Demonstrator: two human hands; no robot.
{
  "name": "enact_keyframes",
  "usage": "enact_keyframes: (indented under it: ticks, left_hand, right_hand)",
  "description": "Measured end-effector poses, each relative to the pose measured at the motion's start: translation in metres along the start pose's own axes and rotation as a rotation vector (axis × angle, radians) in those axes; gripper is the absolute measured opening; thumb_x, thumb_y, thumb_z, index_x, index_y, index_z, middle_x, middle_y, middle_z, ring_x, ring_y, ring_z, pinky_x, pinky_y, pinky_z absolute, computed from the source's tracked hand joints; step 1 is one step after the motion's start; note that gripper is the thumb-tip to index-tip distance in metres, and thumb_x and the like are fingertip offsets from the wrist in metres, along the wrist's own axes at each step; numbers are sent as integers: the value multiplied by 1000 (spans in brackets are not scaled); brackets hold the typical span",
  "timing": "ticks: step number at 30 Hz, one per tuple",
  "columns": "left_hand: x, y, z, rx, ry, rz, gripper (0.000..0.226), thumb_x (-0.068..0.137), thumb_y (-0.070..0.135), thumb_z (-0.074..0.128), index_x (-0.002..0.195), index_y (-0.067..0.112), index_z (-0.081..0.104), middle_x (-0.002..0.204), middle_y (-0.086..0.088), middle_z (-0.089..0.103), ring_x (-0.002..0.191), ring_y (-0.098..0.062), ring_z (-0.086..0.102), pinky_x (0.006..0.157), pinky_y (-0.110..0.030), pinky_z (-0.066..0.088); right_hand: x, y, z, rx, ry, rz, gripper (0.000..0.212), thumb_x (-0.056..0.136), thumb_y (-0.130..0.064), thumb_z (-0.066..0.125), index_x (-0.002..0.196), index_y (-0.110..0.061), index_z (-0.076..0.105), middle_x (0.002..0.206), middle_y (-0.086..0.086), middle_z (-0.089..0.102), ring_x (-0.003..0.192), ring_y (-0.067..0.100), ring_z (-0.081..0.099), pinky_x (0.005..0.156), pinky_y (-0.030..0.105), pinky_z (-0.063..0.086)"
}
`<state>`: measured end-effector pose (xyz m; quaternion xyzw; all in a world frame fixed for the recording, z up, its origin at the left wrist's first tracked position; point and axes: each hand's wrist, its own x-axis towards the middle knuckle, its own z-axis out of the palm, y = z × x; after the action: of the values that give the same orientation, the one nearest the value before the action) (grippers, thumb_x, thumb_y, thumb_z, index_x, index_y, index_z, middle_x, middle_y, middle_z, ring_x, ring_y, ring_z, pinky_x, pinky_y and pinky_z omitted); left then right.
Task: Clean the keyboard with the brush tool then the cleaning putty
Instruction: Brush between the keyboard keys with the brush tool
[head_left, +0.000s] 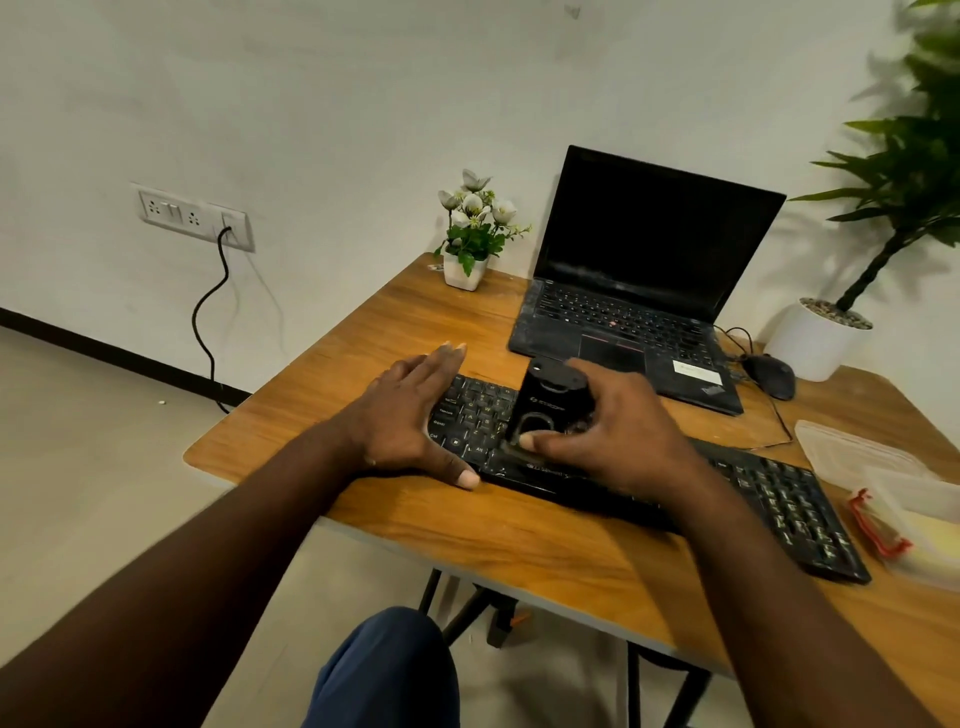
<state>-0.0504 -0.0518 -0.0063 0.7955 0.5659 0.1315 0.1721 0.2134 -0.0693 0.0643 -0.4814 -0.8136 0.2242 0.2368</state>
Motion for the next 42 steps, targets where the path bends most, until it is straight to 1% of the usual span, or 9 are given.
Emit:
enact_keyframes:
  ticks: [4, 9, 15, 17, 23, 30, 33, 38, 42]
  left_hand:
    - [7, 10, 14, 51, 29, 92, 151, 47, 102, 59, 162, 38, -15, 171, 9, -19, 158, -20, -14, 126, -61, 7]
    - [16, 1, 17, 60, 8, 73, 151, 45, 106, 55, 162, 39, -14, 173, 6, -10, 160, -23, 1, 127, -57, 5]
    - [15, 4, 15, 73, -3, 28, 147, 47, 101, 60, 158, 47, -20, 174, 4, -8, 158, -28, 4, 126, -53, 2]
    - [15, 4, 15, 69, 2, 34, 147, 47, 102, 61, 158, 48, -19, 174, 5, -4, 157, -27, 7, 126, -54, 4]
    - [15, 1, 13, 23, 27, 80, 145, 50, 94, 68, 161, 44, -10, 172, 8, 8, 156, -26, 15, 126, -56, 12]
    - [11, 7, 13, 37, 12, 37, 147, 51, 93, 70, 160, 45, -16, 173, 4, 3, 157, -27, 9, 125, -51, 7]
    - [11, 8, 12, 44, 12, 36, 147, 51, 93, 70, 160, 45, -17, 173, 4, 3, 156, -27, 10, 125, -51, 8]
    - [12, 6, 12, 32, 12, 23, 149, 45, 99, 66, 159, 48, -17, 173, 3, 5, 156, -28, 11, 125, -54, 11]
    - [10, 7, 12, 27, 12, 24, 148, 48, 96, 68, 159, 47, -17, 173, 2, 3, 157, -27, 9, 125, -52, 8]
  right_hand:
    - [7, -12, 36, 64, 25, -88, 55, 74, -33, 90, 122, -29, 64, 106, -14, 73, 96, 1, 69, 83, 29, 61]
    - [10, -12, 33, -118, -6, -112, 57, 75, -41, 86, 125, -30, 62, 107, -13, 71, 95, 4, 66, 82, 33, 59]
    - [-8, 0, -26, -242, -236, 138, 66, 75, -35, 89, 133, -32, 57, 107, -16, 65, 99, 2, 63, 89, 28, 57]
    - [-7, -4, -25, -258, -194, 127, 66, 74, -37, 89, 131, -31, 58, 107, -16, 64, 100, 3, 62, 88, 28, 56]
    - [4, -25, 44, -109, 30, -128, 55, 76, -40, 86, 125, -30, 62, 107, -12, 71, 94, 6, 64, 79, 25, 56]
    - [-6, -2, -17, -231, -213, 99, 65, 74, -37, 89, 130, -34, 58, 110, -15, 66, 101, 3, 63, 89, 30, 57]
    - [-8, -5, -22, -204, -143, 92, 64, 74, -34, 89, 130, -33, 59, 104, -19, 63, 99, 2, 62, 89, 28, 56]
    - [-5, -13, 28, -65, -15, -96, 52, 75, -39, 88, 119, -32, 63, 103, -15, 70, 93, 0, 65, 81, 31, 60]
    - [1, -4, 19, -105, -1, -30, 58, 75, -37, 89, 126, -30, 62, 109, -13, 71, 98, 2, 66, 87, 32, 59]
